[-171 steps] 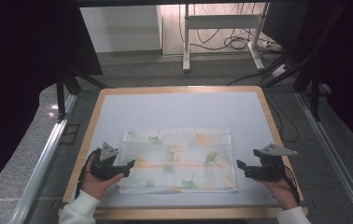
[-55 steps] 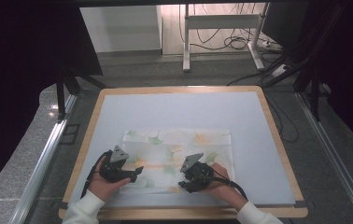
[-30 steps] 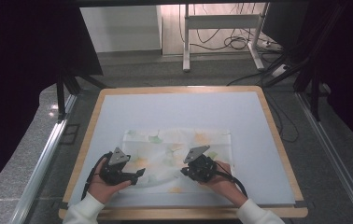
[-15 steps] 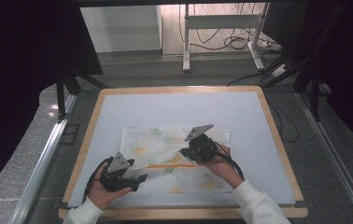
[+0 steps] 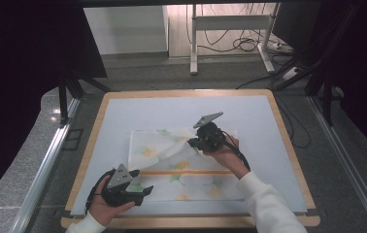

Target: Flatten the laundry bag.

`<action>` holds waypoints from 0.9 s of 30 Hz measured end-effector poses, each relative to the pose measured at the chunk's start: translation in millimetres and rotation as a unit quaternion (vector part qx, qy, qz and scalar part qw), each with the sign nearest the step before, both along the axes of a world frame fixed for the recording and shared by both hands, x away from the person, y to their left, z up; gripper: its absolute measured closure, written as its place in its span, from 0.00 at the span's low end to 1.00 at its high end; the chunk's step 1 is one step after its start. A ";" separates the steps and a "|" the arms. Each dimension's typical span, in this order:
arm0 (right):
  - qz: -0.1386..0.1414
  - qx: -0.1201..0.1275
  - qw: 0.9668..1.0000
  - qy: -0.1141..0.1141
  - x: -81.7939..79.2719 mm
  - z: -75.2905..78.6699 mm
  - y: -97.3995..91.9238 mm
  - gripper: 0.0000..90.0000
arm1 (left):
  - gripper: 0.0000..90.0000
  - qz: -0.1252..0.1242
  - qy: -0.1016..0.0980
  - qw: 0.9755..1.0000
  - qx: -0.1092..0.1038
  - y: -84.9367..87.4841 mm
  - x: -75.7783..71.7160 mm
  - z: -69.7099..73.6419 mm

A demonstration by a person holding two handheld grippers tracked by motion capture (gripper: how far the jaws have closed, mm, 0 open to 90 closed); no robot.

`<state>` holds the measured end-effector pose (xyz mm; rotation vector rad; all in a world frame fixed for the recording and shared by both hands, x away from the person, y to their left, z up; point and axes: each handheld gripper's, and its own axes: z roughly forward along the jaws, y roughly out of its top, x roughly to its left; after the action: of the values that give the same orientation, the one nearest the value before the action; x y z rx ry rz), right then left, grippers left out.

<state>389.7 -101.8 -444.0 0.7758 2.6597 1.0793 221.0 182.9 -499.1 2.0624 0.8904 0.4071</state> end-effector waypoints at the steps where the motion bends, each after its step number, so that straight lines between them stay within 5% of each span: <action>1: -0.002 0.002 1.000 0.001 2.2 0.4 0.1 0.99 | 0.28 -0.003 0.001 1.000 0.004 -1.7 -0.2 -0.9; 19: -0.008 0.017 1.000 -0.002 33.0 20.1 -2.2 0.99 | 0.28 0.025 0.068 0.996 0.056 -3.2 46.2 -38.0; 27: -0.034 0.006 0.999 -0.004 71.0 23.4 -4.9 0.99 | 0.28 0.017 0.074 0.995 0.063 -3.6 49.7 -42.3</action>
<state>460.7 -106.7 -420.5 0.8544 2.6021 1.0798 270.8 179.3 -541.4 2.2175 1.0128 0.3383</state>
